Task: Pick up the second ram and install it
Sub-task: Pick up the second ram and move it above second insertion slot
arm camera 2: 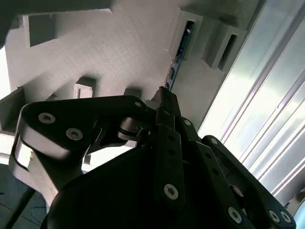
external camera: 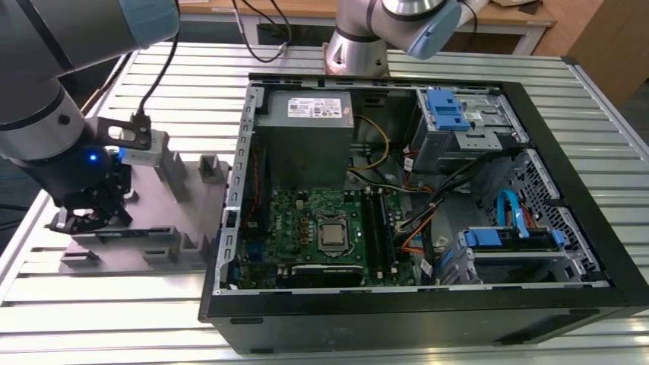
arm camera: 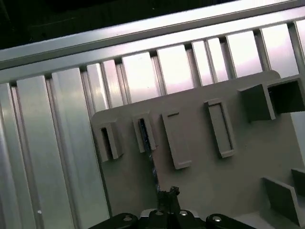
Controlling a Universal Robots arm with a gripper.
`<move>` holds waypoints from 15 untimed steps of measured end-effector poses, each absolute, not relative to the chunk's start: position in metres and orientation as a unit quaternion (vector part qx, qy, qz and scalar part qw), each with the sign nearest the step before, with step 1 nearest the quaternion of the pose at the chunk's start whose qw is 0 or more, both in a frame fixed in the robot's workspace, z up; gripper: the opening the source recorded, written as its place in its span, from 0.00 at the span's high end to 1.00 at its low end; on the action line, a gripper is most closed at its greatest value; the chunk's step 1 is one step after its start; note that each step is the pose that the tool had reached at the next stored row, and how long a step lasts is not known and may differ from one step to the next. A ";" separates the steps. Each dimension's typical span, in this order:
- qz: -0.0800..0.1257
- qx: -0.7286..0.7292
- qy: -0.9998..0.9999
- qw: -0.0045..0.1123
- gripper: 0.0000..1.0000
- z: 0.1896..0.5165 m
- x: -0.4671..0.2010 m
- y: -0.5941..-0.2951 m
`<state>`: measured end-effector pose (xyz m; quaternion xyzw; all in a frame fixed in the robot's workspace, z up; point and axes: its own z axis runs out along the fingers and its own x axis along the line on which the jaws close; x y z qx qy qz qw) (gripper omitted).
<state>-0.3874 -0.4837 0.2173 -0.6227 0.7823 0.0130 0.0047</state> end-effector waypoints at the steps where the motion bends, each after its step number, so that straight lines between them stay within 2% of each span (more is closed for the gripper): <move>1: 0.013 -0.637 0.771 0.005 0.93 0.217 -0.387 -0.484; 15: 0.008 -0.695 0.719 -0.001 0.93 0.215 -0.387 -0.484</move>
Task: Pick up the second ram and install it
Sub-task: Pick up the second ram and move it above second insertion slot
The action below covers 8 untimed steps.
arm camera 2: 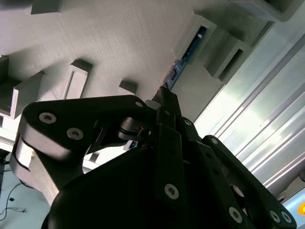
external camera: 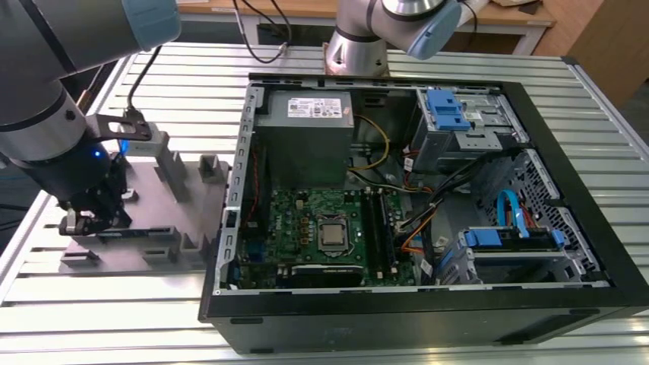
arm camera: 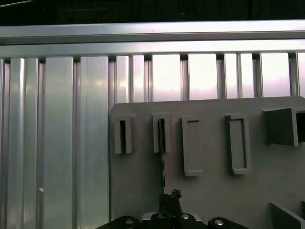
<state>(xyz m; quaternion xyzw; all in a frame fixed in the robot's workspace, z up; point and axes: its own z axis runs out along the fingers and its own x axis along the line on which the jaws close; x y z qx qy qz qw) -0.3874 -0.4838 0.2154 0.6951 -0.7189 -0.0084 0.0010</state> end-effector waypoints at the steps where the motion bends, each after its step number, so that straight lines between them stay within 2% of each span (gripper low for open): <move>1: -0.008 0.695 -0.719 0.001 0.93 0.215 -0.387 -0.484; 3: -0.008 0.695 -0.719 0.001 0.92 0.215 -0.387 -0.484; 4: -0.008 0.695 -0.719 0.001 0.86 0.215 -0.387 -0.484; 5: -0.008 0.695 -0.719 0.001 0.86 0.215 -0.387 -0.484; 7: -0.008 0.695 -0.719 0.001 0.73 0.215 -0.387 -0.484; 8: -0.008 0.695 -0.719 0.001 0.73 0.215 -0.387 -0.484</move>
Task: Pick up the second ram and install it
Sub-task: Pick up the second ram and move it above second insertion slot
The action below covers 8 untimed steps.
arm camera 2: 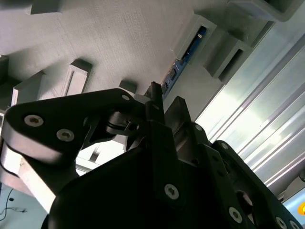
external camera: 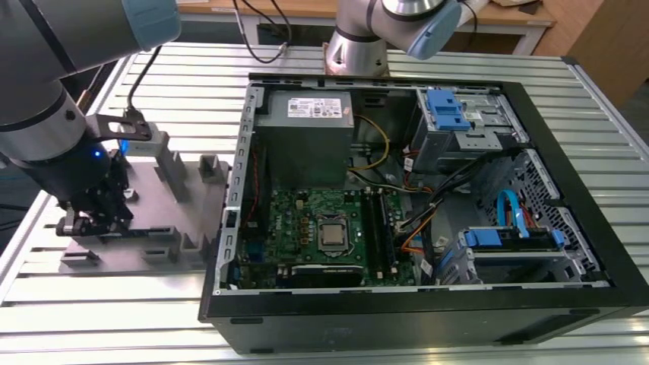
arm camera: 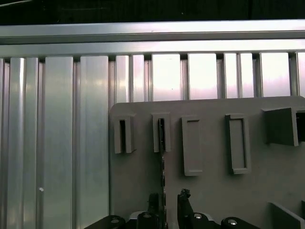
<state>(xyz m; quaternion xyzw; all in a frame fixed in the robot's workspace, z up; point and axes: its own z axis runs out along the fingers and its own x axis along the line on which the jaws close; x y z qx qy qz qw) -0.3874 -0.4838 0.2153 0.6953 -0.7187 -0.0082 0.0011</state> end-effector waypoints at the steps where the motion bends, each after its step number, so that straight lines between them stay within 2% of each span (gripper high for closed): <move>1: -0.008 0.695 -0.719 0.001 0.73 0.215 -0.387 -0.484; 8: -0.009 0.695 -0.718 0.000 0.73 0.203 -0.390 -0.490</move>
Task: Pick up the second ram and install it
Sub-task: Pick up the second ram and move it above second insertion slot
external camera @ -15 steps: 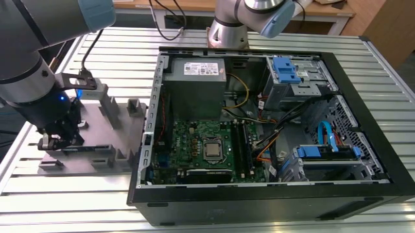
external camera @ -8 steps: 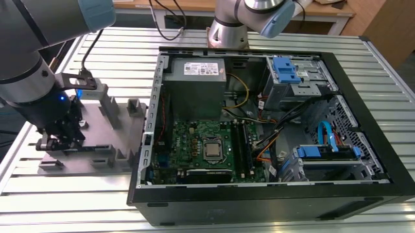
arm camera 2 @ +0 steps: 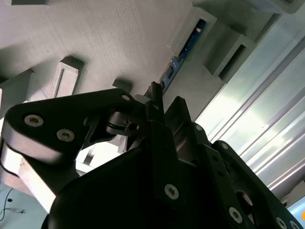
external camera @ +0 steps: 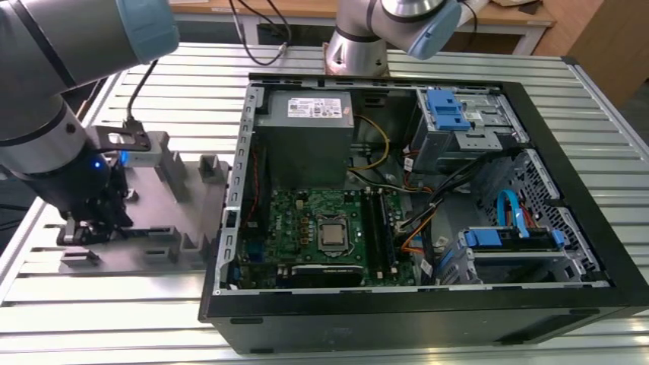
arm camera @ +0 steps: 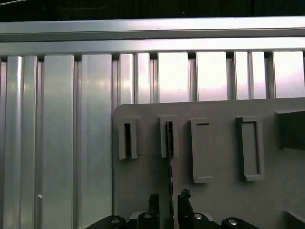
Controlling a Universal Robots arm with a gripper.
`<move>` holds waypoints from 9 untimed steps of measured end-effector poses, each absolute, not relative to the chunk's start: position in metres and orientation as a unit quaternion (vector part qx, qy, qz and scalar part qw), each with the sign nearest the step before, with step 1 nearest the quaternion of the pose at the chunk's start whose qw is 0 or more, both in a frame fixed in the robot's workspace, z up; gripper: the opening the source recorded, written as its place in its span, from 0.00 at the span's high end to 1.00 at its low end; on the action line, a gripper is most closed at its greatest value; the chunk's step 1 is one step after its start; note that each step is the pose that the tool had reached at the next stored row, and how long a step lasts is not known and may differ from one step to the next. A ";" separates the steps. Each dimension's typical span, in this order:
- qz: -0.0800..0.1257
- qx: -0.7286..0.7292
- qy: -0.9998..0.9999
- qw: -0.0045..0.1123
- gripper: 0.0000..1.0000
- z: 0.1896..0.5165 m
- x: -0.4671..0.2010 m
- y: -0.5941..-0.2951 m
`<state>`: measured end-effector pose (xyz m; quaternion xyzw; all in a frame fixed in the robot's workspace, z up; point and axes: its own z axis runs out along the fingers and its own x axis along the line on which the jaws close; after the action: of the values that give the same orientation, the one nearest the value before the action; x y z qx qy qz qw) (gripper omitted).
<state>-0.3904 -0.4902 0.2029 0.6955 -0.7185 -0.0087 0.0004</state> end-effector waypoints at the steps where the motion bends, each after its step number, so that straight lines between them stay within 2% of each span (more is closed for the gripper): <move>1: -0.009 0.695 -0.718 0.000 0.73 0.201 -0.391 -0.490; 9: -0.011 0.696 -0.718 -0.001 0.73 0.192 -0.391 -0.490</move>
<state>-0.3905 -0.4904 0.1916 0.6962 -0.7178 -0.0108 -0.0013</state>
